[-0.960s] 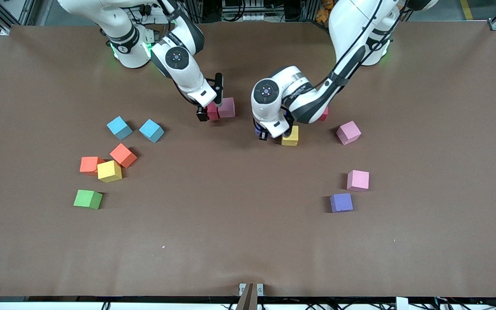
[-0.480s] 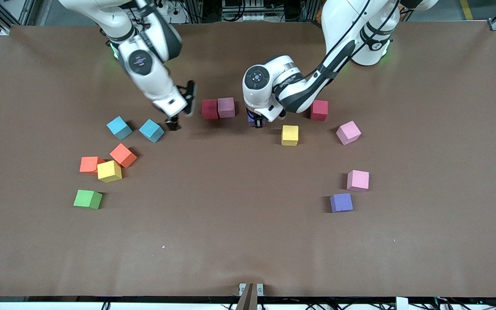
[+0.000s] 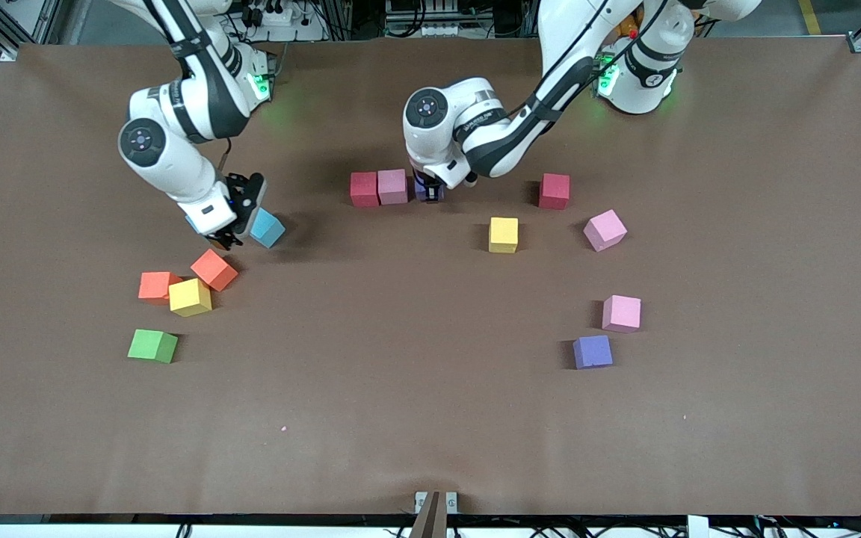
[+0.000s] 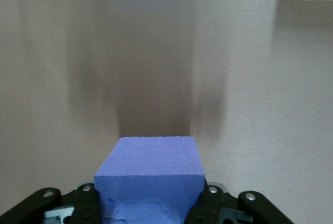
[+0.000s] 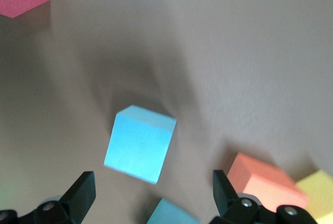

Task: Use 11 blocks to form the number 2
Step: 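Lower purple beside pink with the left gripper while the right gripper reaches cyan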

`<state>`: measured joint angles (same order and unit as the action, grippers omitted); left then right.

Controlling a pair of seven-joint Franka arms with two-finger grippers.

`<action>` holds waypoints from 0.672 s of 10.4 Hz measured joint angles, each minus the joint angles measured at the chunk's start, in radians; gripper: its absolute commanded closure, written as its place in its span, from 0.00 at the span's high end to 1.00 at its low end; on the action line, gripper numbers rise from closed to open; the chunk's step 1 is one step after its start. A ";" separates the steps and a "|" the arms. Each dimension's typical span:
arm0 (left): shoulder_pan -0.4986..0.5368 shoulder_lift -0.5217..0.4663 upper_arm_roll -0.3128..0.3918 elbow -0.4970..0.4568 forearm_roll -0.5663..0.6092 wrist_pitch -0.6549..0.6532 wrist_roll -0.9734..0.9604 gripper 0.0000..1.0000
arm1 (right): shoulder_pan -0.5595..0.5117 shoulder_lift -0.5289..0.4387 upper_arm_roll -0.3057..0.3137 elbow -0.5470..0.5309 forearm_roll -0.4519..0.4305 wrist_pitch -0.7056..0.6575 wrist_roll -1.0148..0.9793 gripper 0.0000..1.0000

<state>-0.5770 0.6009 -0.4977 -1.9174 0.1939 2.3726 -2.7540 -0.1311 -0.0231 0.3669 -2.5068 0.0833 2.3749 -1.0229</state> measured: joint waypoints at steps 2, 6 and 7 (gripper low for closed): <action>-0.008 0.012 0.002 -0.002 -0.001 0.020 -0.002 0.27 | 0.000 -0.030 0.006 -0.001 0.003 -0.047 0.195 1.00; -0.014 0.023 0.005 -0.002 -0.002 0.038 -0.005 0.27 | 0.035 -0.025 0.019 -0.040 0.005 0.017 0.344 1.00; -0.017 0.025 0.005 -0.002 -0.002 0.040 -0.006 0.27 | 0.044 -0.010 0.019 -0.067 0.005 0.080 0.356 1.00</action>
<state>-0.5938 0.6263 -0.4927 -1.9191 0.1922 2.4131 -2.7599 -0.0869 -0.0329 0.3857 -2.5738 0.0882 2.4549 -0.6668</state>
